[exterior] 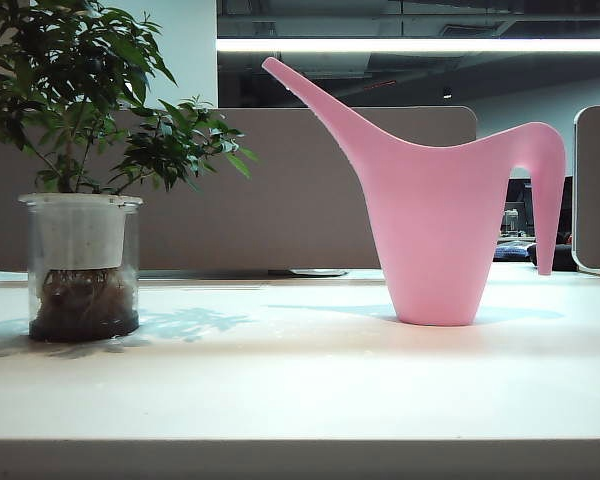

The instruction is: Pick up the watering can from the table, water the potted plant, and put the can back.

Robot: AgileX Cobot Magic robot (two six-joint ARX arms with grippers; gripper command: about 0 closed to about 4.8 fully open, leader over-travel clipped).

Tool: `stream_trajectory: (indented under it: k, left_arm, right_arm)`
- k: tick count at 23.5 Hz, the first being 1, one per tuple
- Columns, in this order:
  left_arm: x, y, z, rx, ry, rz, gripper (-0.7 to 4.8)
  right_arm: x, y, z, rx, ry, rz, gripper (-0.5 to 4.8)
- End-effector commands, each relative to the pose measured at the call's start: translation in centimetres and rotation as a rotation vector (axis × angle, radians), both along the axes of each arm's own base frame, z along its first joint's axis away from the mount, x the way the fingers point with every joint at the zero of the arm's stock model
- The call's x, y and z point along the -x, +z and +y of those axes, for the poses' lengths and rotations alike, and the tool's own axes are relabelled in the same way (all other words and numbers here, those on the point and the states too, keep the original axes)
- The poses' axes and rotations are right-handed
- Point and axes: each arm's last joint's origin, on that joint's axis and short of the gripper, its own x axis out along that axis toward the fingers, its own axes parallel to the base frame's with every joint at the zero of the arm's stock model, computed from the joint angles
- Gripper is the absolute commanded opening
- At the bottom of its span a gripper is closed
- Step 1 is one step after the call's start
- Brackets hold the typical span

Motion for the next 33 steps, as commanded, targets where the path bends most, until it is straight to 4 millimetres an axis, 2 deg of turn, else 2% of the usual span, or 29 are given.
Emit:
stream_trajectory:
  k: [1,11,14,16,17,20,25,28,33]
  left_arm:
    - [0.0,0.2,0.0,0.003,-0.005,-0.015,-0.05]
    - [0.0,0.2,-0.1,0.003,-0.035,-0.015,-0.05]
    - [0.1,0.4,-0.2,0.037,-0.056,-0.02,-0.05]
    - [0.5,2.2,-0.2,0.038,-0.057,-0.036,-0.05]
    - [1.1,3.8,-0.2,0.037,-0.088,-0.035,-0.05]
    - [1.7,6.3,-0.4,0.034,-0.143,-0.045,-0.05]
    - [2.0,10.4,-0.5,0.034,-0.17,-0.024,-0.05]
    - [1.7,14.1,-0.8,0.032,-0.264,0.036,-0.05]
    - [1.8,17.6,-1.4,0.037,-0.335,0.123,-0.05]
  right_arm:
    - [0.0,0.1,0.0,-0.002,-0.005,-0.021,-0.01]
    - [0.0,0.1,0.0,-0.009,-0.005,-0.021,-0.01]
    - [0.0,0.3,0.0,-0.153,-0.012,-0.041,-0.03]
    - [0.3,1.5,-0.3,-0.319,-0.079,-0.105,-0.04]
    - [0.6,2.9,-0.2,-0.323,-0.073,-0.147,-0.04]
    - [1.3,5.6,-0.1,-0.33,-0.052,-0.212,-0.04]
    - [2.0,9.7,0.0,-0.287,-0.035,-0.188,-0.04]
    - [1.4,13.6,0.0,-0.183,-0.046,-0.161,-0.04]
    - [-0.5,16.9,-0.1,-0.146,-0.082,-0.13,-0.04]
